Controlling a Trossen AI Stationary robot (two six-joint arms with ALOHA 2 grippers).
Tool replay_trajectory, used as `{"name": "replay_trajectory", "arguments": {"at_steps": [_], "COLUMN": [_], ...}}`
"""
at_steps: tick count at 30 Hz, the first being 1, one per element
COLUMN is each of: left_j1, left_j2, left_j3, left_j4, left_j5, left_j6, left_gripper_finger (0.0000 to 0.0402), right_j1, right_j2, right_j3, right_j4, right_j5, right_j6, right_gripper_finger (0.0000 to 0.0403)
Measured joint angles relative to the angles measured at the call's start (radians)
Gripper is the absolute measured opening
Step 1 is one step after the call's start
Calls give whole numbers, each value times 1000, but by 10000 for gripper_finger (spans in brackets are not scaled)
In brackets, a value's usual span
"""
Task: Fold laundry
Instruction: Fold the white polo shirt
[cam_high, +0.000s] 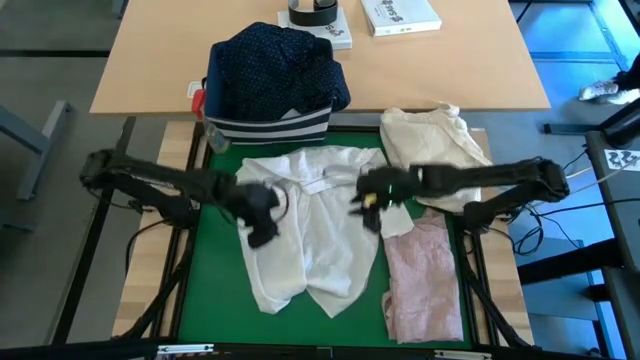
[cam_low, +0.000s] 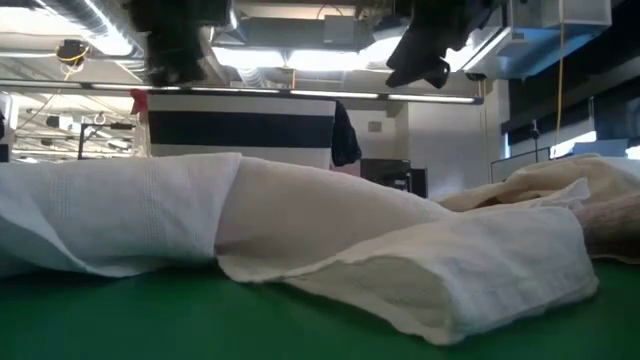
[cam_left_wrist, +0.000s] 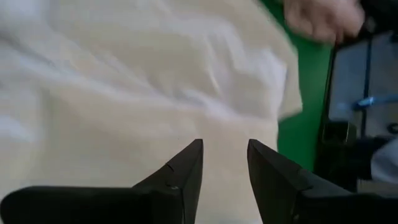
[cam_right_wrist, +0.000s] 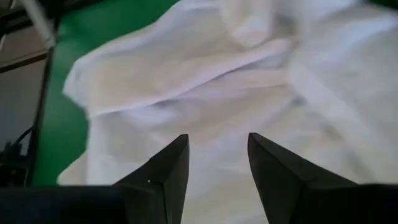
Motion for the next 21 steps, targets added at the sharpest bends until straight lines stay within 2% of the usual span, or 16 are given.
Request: {"name": "replay_trajectory", "arguments": {"at_steps": [4, 8, 15, 17, 21], "left_j1": [-162, -275, -414, -441, -488], "left_j2": [52, 124, 273, 318, 409], "left_j3": [-77, -129, -143, -143, -143], "left_j4": [97, 212, 460, 503, 481], "left_j5": [-61, -95, -91, -90, -127], "left_j6": [-178, -298, -323, -323, -331], "left_gripper_finger": [115, 113, 113, 113, 113], "right_j1": [156, 268, 431, 470, 520], "right_j2": [52, 125, 244, 285, 391], "right_j3": [-80, -117, -117, -117, -117], "right_j4": [132, 226, 378, 432, 472], "right_j5": [55, 69, 81, 130, 224], "right_j6": [99, 192, 325, 333, 416], "right_gripper_finger": [165, 165, 165, 165, 165]}}
